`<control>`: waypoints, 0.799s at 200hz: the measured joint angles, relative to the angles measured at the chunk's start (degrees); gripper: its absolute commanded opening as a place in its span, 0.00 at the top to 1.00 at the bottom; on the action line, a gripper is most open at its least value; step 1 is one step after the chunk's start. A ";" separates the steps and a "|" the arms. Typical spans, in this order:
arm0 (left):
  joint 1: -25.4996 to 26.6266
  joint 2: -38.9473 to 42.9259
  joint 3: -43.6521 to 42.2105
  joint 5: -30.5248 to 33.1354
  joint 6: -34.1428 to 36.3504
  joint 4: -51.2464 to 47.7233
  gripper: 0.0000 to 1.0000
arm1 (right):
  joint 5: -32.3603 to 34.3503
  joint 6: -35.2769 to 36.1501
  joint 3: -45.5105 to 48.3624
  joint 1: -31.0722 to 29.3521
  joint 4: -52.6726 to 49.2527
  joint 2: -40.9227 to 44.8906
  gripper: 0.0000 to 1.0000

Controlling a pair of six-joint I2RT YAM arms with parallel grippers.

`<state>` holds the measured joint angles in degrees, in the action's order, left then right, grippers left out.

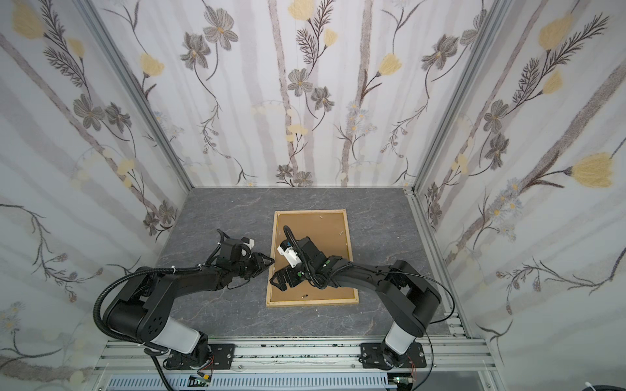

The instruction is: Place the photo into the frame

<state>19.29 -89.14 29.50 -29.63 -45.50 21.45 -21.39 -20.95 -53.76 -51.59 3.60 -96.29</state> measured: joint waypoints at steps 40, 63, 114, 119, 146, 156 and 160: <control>-0.07 -0.61 -0.61 -0.20 -1.42 2.56 0.64 | 2.40 -0.07 -1.77 -0.87 0.96 -3.50 0.00; -0.04 -0.59 -1.49 -0.20 -1.86 3.48 0.65 | 2.71 -0.63 -2.58 -0.83 1.53 -5.51 0.00; -0.04 -0.57 -3.82 -0.22 -2.91 5.86 0.68 | 2.69 -1.07 -4.11 -0.87 3.10 -9.05 0.00; -0.02 -0.50 -4.02 -0.20 -2.97 6.14 0.68 | 2.60 -1.09 -4.17 -0.87 3.32 -9.22 0.00; 0.00 -0.02 -5.20 -0.20 -4.20 7.43 0.69 | 1.97 -1.38 -4.33 -0.87 5.20 -10.14 0.00; 0.00 0.07 -5.42 -0.20 -4.46 7.91 0.70 | 1.70 -1.51 -4.33 -0.90 5.77 -10.45 0.00; 0.00 0.07 -5.46 -0.20 -4.50 8.00 0.70 | 1.57 -1.51 -4.33 -0.90 6.05 -10.56 0.00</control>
<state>19.29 -89.08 24.03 -29.82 -50.00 29.45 -19.81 -22.46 -58.08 -52.49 9.65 -106.85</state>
